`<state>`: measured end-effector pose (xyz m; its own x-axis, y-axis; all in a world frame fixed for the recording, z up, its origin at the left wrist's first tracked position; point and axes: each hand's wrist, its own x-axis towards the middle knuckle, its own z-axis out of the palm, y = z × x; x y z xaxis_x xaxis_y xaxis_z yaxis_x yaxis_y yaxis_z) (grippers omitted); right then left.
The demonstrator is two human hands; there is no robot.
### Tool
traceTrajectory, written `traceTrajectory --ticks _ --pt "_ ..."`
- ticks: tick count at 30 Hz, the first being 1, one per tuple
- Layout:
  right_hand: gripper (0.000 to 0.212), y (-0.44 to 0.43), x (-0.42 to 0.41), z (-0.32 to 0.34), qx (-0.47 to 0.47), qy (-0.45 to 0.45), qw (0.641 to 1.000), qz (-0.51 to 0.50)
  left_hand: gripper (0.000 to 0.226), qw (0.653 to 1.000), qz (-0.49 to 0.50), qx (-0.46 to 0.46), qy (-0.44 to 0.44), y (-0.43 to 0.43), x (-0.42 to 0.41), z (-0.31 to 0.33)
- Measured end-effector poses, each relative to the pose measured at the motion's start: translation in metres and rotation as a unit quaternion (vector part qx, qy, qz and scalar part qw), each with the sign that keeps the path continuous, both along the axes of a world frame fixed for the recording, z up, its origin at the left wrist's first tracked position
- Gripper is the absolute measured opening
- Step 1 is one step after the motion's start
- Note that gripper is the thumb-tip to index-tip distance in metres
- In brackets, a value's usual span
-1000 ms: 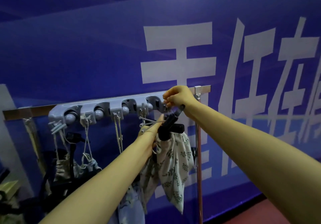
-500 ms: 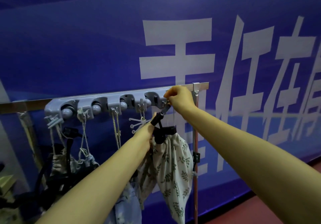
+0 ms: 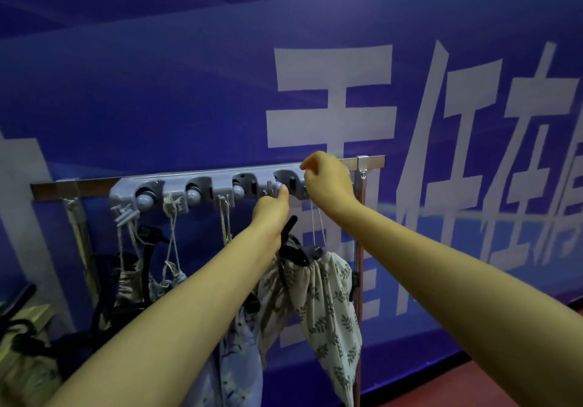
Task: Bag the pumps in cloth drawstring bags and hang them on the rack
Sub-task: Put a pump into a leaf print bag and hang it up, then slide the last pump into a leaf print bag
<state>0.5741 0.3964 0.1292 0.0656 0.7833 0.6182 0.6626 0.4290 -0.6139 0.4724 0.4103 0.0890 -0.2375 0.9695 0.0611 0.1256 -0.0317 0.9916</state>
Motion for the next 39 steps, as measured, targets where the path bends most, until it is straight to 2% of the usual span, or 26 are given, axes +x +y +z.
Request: traceTrajectory --ticks 2,4,8,15,19,26,30,36,39 --pt "0.022 -0.009 -0.009 0.002 0.025 -0.020 0.999 0.010 0.040 1.000 -0.005 0.020 0.007 -0.006 -0.006 0.002" --pt "0.022 -0.021 -0.020 0.005 0.032 -0.048 0.998 0.029 0.036 0.999 -0.007 0.031 -0.008 -0.012 -0.015 0.004" --pt "0.024 -0.047 -0.047 0.009 0.021 -0.099 0.993 0.067 0.038 0.999 0.019 0.035 -0.027 -0.029 -0.043 0.009" --pt "0.023 -0.087 -0.105 0.007 0.009 -0.127 0.984 0.121 0.038 0.996 0.069 0.059 -0.021 -0.083 -0.111 0.017" --pt "0.025 -0.116 -0.156 0.002 0.006 -0.144 0.974 0.174 0.043 0.990 0.122 0.062 -0.022 -0.125 -0.169 0.015" --pt "0.020 -0.177 -0.272 -0.022 -0.022 -0.131 0.951 0.280 0.045 0.971 0.239 0.016 -0.020 -0.226 -0.288 -0.007" --pt "0.019 -0.225 -0.337 -0.046 -0.065 -0.171 0.916 0.355 0.045 0.948 0.317 0.009 -0.030 -0.293 -0.361 -0.027" --pt "0.025 -0.284 -0.405 -0.086 -0.132 -0.285 0.834 0.454 0.039 0.900 0.434 -0.025 -0.033 -0.374 -0.436 -0.063" --pt "0.026 -0.300 -0.433 -0.110 -0.147 -0.299 0.820 0.466 0.037 0.881 0.471 -0.053 -0.018 -0.403 -0.461 -0.086"
